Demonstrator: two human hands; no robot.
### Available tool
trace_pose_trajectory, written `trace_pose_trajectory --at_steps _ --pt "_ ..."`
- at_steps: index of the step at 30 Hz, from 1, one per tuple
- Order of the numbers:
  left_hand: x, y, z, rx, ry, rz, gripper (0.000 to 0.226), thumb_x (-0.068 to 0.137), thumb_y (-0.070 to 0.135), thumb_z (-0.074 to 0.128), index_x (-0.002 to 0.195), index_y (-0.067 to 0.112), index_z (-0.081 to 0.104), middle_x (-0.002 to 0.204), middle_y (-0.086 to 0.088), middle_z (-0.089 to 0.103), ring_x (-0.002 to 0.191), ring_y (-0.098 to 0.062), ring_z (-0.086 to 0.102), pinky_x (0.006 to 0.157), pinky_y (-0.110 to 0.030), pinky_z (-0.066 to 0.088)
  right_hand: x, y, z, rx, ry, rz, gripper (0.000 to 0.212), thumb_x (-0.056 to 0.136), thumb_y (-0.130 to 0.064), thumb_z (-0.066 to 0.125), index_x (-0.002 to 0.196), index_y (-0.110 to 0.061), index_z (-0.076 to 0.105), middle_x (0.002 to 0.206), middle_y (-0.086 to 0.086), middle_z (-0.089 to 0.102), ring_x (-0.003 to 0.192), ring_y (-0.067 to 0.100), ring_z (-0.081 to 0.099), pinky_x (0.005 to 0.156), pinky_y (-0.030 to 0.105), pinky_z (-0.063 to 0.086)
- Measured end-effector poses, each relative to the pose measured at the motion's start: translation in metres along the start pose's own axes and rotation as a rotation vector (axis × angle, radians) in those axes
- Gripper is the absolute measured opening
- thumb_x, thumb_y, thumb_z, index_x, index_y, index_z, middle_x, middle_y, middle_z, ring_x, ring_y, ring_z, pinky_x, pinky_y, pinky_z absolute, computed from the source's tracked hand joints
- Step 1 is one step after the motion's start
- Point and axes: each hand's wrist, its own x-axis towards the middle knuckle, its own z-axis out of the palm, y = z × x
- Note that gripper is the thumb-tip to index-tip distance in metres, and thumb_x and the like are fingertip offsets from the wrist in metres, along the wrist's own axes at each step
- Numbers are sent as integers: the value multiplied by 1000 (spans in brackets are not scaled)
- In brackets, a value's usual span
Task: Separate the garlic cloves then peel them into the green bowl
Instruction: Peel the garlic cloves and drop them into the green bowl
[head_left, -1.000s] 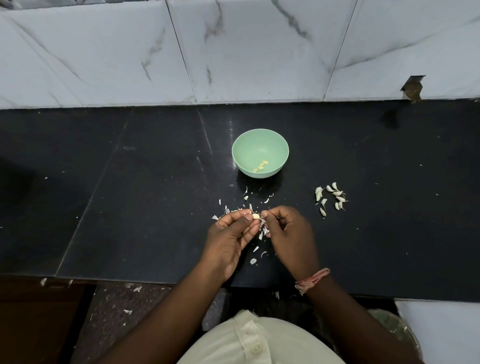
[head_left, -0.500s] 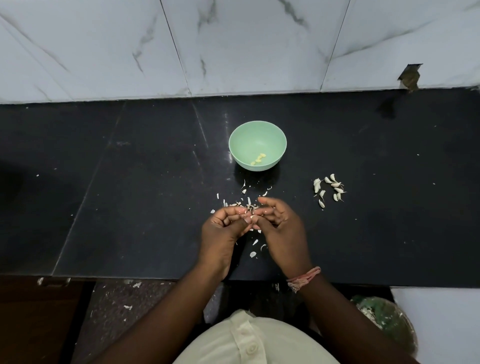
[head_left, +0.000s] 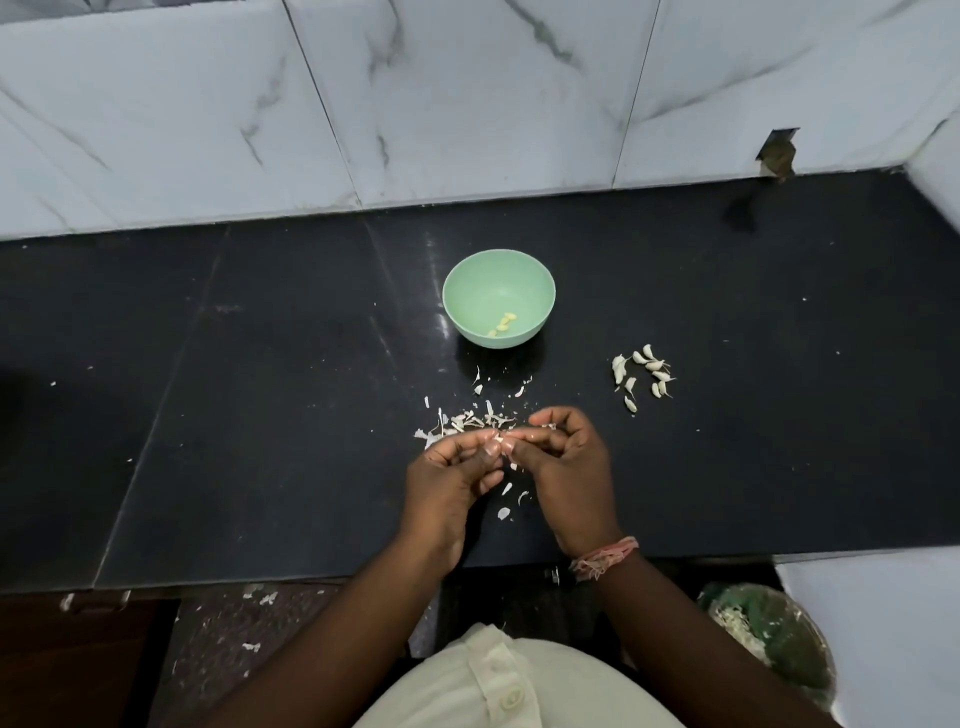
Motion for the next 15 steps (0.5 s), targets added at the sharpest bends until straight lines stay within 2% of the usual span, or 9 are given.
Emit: trace_pose_trajectory --at_steps 6,9,15 --pt "-1 -2 9 -59 -3 33 14 92 -9 60 95 1 69 80 -9 74 72 -12 71 68 -20 59 4 0 -3 -47 -11 11 33 81 10 75 101 -8 56 83 6 78 80 16 74 77 27 57" --pt "-1 -1 11 -88 0 44 16 92 -9 60 100 1 70 83 -11 73 73 -14 71 69 -21 59 9 -4 -5 -55 -30 3 34 83 9 75 102 -10 55 85 10 77 81 19 74 80 31 58" --pt "-1 1 15 -129 -39 66 21 89 -10 63 106 -1 71 99 -18 75 89 -19 73 75 -22 59 11 -6 -3 -70 -25 -11 30 89 5 70 103 -14 53 90 11 76 79 16 73 73 25 57"
